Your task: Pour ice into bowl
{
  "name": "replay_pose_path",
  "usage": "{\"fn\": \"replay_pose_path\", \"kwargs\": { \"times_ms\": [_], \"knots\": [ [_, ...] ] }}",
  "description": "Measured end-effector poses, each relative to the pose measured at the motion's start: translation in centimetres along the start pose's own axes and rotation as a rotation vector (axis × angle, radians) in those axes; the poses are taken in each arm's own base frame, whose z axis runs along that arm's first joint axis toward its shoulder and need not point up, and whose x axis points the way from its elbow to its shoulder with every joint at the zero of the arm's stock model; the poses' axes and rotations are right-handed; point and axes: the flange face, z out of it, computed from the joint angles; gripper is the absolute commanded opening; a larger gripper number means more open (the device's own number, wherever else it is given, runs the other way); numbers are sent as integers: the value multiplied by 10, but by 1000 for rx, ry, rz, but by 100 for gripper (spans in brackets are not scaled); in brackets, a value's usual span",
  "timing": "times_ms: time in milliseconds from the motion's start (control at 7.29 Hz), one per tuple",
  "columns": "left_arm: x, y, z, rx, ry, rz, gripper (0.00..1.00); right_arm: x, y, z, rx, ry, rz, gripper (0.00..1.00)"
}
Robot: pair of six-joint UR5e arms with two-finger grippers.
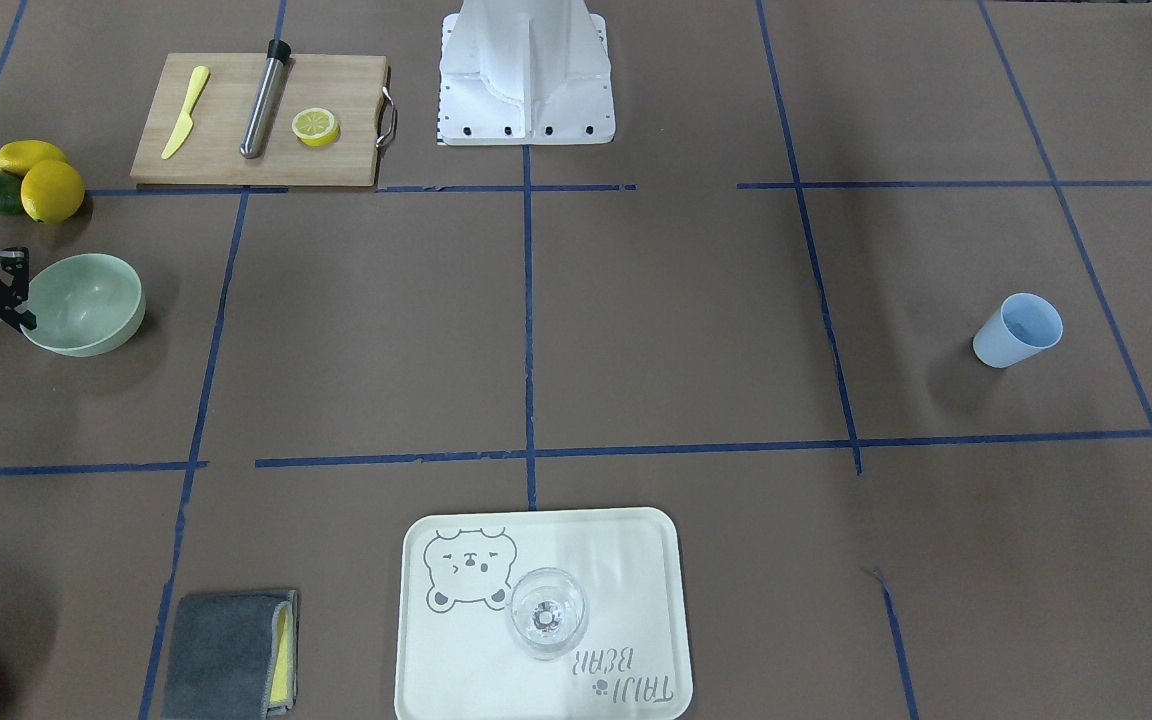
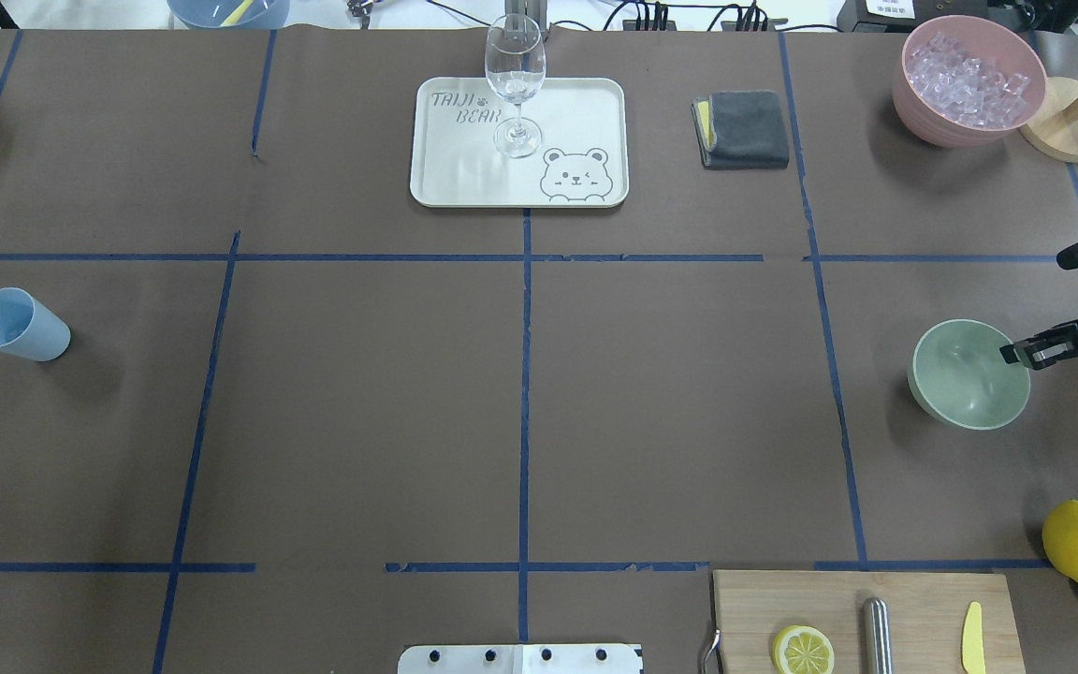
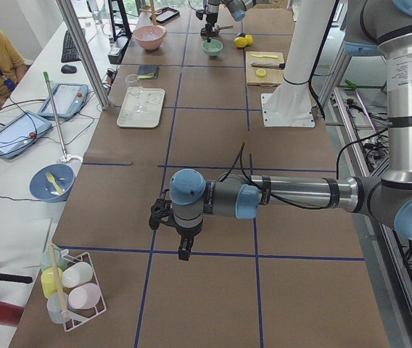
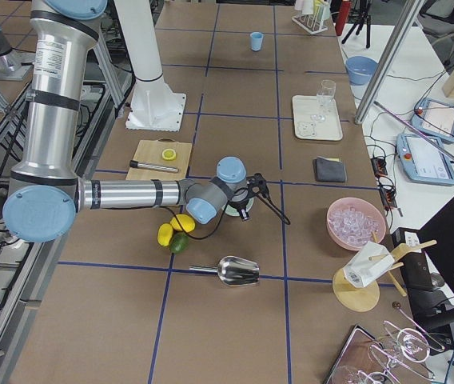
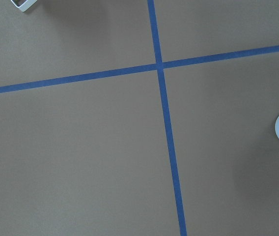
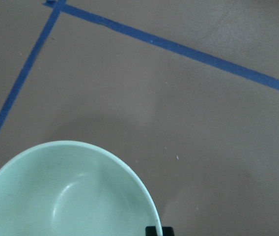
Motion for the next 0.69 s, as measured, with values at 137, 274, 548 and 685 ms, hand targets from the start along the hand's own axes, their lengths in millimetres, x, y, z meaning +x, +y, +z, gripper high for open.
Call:
{"fn": "replay_pose_path", "kwargs": {
  "times_ms": [137, 274, 548, 685],
  "knots": [
    [0, 0, 0, 0, 0, 0, 100, -17, -22, -4, 29, -23, 17, 0],
    [0, 0, 0, 0, 0, 0, 100, -45, -50, -6, 59, -55, 23, 0],
    [0, 0, 0, 1, 8, 0, 100, -132, -110, 5, 86, -144, 62, 0],
    [1, 0, 0, 2, 12, 1, 100, -183, -140, 10, 83, -167, 87, 0]
  ]
}}
